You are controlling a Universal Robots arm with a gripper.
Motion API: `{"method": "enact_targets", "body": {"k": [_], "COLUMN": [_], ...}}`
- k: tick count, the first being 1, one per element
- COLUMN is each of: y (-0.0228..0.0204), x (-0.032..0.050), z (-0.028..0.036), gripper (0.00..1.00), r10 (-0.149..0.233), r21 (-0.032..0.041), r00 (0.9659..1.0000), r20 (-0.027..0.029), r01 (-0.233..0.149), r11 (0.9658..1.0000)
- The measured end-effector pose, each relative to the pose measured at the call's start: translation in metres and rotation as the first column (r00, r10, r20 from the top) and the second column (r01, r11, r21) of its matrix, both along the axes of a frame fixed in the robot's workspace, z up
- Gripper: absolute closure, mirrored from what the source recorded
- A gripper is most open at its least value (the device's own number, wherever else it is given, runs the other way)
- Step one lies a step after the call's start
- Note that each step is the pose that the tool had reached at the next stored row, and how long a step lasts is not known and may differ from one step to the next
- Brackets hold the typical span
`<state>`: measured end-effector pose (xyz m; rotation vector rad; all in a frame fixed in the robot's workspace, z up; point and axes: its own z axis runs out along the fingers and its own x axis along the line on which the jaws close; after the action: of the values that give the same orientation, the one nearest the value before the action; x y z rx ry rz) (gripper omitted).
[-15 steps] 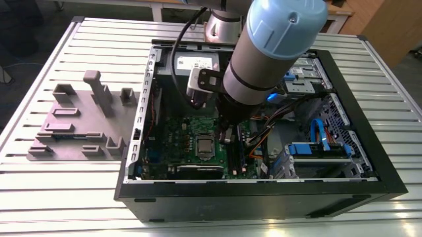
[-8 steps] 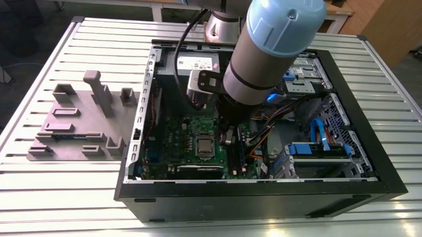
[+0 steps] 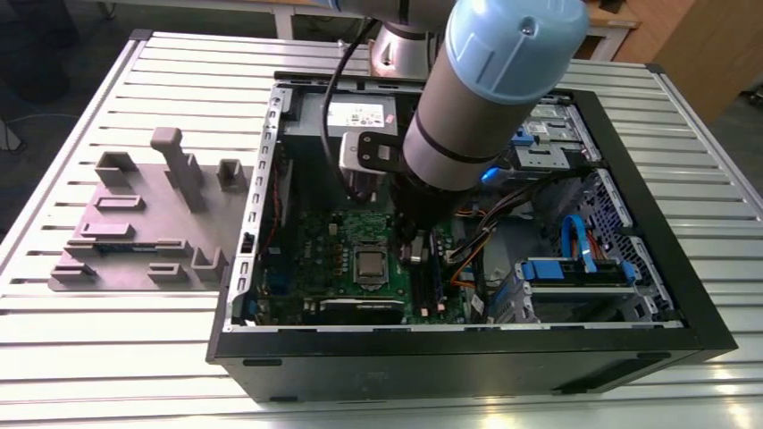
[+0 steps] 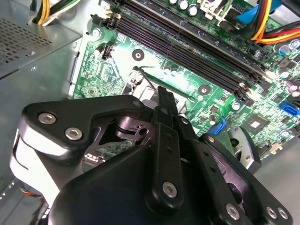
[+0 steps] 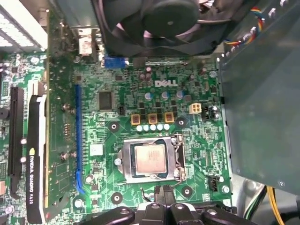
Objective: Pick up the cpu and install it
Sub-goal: 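Install the first cpu locking lever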
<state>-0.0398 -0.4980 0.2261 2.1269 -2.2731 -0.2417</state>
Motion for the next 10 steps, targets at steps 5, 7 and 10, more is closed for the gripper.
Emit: {"method": "enact_targets", "body": {"k": [5,7,10], "y": [-0.0003,-0.0004,-0.0010], "x": [0.0000,0.0000,0.0000], "z": [-0.0027,-0.0040,-0.0050], "gripper": [0.89,0.89,0.89], "r10": [0.011,0.012,0.013], "r21": [-0.0014,-0.0015,-0.0026], "r00": [0.9999,0.9999,0.9999], "r20": [0.0010,0.0011,0.0011], "r01": [-0.011,-0.012,-0.013], "r11": [0.9999,0.9999,0.9999]}}
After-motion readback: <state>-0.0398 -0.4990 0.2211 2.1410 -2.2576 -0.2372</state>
